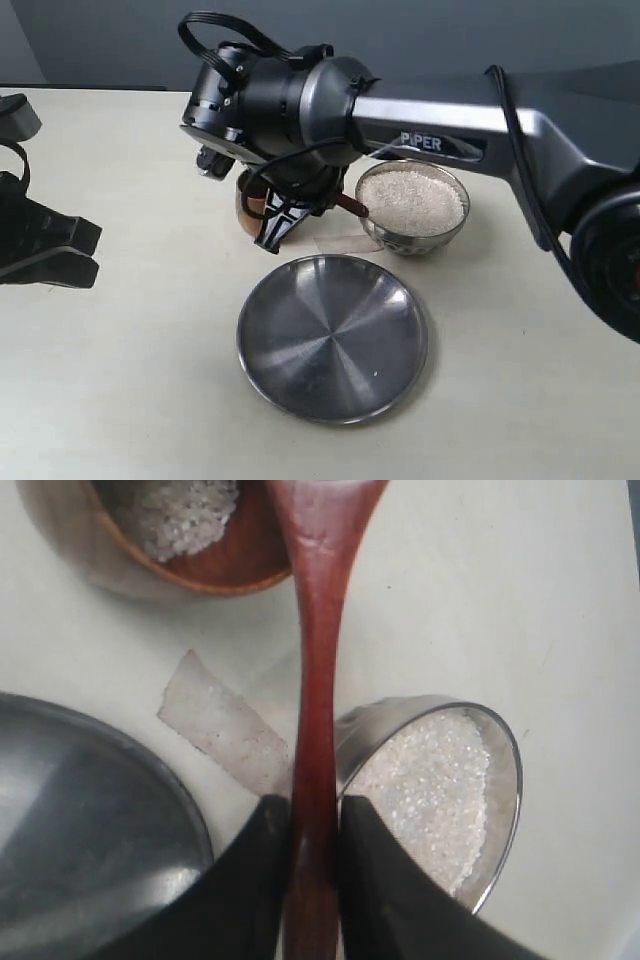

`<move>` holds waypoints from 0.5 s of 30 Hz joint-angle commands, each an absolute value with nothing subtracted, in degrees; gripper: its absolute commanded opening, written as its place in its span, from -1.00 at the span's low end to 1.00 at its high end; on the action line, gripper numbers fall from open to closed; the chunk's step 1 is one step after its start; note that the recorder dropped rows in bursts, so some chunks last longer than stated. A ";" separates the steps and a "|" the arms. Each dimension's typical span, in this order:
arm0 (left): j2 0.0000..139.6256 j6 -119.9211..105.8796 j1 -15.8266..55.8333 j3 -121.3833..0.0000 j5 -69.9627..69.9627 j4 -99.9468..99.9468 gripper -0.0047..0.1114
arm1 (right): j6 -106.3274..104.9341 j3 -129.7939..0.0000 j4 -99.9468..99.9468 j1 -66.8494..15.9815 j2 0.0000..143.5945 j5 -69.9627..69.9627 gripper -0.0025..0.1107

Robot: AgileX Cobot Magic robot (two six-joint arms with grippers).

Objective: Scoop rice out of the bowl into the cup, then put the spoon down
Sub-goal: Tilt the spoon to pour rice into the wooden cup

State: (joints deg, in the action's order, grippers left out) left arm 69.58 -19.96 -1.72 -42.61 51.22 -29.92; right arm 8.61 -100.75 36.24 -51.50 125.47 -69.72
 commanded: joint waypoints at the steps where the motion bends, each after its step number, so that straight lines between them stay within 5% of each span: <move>1: 69.56 -20.12 -1.51 -42.22 50.81 -30.07 -0.91 | 8.67 -95.81 38.25 -50.61 123.93 -69.96 -0.97; 15: 69.56 -20.12 -1.51 -42.22 51.20 -30.12 -0.91 | 9.71 -95.11 40.79 -49.96 123.22 -69.96 -0.97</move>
State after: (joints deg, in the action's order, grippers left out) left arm 69.58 -19.96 -1.72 -42.61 51.11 -29.92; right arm 9.22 -95.33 39.66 -50.30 124.01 -69.95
